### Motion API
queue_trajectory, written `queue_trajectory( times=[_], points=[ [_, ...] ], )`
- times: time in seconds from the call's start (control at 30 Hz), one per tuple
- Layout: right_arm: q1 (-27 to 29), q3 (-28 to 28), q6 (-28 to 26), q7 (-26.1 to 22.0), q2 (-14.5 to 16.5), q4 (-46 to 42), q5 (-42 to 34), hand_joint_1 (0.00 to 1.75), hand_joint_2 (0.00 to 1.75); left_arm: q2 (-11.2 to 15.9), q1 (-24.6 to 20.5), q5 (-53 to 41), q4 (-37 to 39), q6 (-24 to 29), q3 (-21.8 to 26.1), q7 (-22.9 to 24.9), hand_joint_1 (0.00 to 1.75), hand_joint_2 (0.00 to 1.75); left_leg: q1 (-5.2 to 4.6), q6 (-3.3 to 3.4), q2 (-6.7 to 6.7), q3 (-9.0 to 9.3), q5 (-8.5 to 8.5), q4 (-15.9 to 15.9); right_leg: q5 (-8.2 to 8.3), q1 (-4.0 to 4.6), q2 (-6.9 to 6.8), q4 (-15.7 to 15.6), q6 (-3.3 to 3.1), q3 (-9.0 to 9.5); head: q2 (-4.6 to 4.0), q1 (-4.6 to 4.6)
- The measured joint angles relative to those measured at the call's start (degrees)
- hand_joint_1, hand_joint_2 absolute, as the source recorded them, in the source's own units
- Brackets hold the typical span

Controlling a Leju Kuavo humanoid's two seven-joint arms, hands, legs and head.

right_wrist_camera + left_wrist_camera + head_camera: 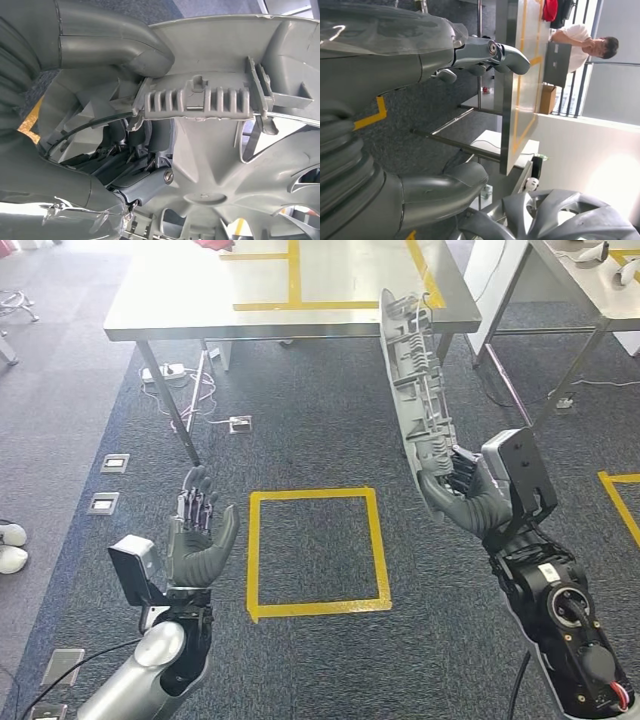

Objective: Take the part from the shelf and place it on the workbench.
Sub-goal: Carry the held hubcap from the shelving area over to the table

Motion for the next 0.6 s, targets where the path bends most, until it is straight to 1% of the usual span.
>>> queue_trajectory(
  times=[0.6],
  points=[
    [0.2, 0.0, 0.0, 0.3, 0.0, -0.2, 0.0, 1.75, 1.75, 0.1, 0.6, 0.1, -0.7, -0.3, 0.0, 0.7, 0.00, 1.75, 0.00, 0.00, 0.00, 0.00, 0.00, 0.0, 0.00, 0.00, 0.01, 0.0, 0.00, 0.00, 0.01, 0.02]
  ],
)
